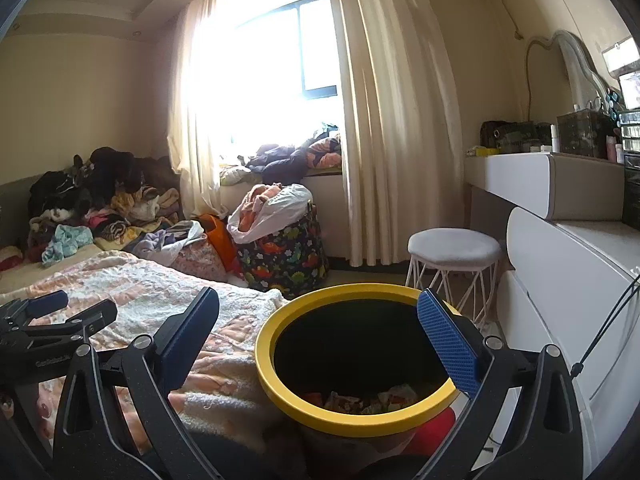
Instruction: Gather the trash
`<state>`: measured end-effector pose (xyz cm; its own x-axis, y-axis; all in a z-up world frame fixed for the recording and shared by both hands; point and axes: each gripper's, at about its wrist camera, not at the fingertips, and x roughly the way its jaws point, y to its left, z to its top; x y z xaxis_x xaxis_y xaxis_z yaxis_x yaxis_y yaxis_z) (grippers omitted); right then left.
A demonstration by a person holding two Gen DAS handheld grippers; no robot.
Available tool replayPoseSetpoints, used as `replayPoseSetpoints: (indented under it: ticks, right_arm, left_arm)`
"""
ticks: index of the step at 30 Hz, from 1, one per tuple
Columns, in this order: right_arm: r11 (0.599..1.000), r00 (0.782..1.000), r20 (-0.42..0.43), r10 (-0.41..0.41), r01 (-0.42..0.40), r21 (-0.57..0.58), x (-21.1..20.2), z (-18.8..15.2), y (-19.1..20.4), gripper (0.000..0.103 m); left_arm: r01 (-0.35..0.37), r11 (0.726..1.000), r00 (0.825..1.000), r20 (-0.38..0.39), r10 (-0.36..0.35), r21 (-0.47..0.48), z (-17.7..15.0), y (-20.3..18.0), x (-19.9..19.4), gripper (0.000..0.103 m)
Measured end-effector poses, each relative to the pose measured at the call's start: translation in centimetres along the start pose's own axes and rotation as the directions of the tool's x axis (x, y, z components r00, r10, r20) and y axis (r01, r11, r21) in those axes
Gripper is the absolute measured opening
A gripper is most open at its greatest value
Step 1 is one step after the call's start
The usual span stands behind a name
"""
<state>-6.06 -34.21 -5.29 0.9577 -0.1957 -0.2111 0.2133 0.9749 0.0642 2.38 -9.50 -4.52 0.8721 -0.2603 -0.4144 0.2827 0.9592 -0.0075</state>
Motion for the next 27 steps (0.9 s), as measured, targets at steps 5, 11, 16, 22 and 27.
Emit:
replayPoseSetpoints:
  ticks: [5,11,16,22,27]
  right_arm:
    - [1.000,1.000,0.003,-0.005,0.005,0.002,0.07,-0.06,-0.10,0.097]
    - [1.000,1.000,0.003,-0.011,0.011,0.008,0.19,-0.15,-0.29,0.097]
    - [1.000,1.000,0.005,-0.016,0.016,0.010,0.24,-0.28,-0.45,0.097]
    - [1.000,1.000,0.004,-0.014,0.014,0.010,0.32,-0.21,-0.46,0.097]
    - [1.000,1.000,0.000,-0.010,0.010,0.011,0.34,-0.17,-0.51,0.097]
  left_arm:
    - [0.001,1.000,1.000,0.001,-0.001,0.001,0.00,0.01,-0.01,0.092]
    - [0.001,1.000,1.000,0.000,-0.001,0.000,0.00,-0.01,-0.02,0.092]
    - [0.000,1.000,1.000,0.001,0.000,0.000,-0.02,-0.05,-0.06,0.092]
    - [0.000,1.000,1.000,0.003,0.000,0.001,0.01,-0.03,-0.09,0.092]
    - [0.000,1.000,1.000,0.000,0.000,0.000,-0.01,-0.01,-0.07,0.092]
